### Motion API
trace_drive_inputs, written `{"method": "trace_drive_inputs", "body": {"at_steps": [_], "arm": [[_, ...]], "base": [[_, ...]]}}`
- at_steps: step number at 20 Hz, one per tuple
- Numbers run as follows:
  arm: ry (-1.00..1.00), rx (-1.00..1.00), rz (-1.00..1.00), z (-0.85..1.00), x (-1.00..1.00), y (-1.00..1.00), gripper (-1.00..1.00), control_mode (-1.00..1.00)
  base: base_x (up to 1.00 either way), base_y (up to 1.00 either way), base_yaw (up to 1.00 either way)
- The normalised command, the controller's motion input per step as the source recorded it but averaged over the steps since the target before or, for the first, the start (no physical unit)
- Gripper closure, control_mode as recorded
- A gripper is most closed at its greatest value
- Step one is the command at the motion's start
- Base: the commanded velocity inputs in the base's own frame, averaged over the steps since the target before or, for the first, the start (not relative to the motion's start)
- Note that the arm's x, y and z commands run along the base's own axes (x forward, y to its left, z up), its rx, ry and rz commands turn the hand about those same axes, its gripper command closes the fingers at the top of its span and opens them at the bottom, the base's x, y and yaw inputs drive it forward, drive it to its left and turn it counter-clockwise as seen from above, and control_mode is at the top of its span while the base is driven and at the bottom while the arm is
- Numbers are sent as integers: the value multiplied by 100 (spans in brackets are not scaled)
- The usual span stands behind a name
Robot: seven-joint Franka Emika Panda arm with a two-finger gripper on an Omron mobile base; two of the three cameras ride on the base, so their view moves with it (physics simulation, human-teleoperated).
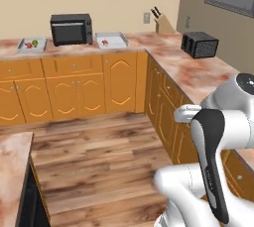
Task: Place one broccoli and one fish in each tupperware on the nearby counter, to pack two identical lunches.
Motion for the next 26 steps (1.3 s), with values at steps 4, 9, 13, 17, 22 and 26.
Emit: {"method": "trace_drive_inputs", "body": {"at_steps": [4, 9, 13, 17, 22, 26], "arm": [[0, 0, 0, 0, 0, 0, -100, 100], [0, 0, 0, 0, 0, 0, -100, 100], [0, 0, 0, 0, 0, 0, -100, 100], [0, 0, 0, 0, 0, 0, -100, 100], [0, 0, 0, 0, 0, 0, -100, 100], [0, 0, 0, 0, 0, 0, -100, 100]], "base": [[-100, 11, 0], [-100, 8, 0], [-100, 18, 0], [-100, 34, 0], [-100, 45, 0], [-100, 52, 0]]}}
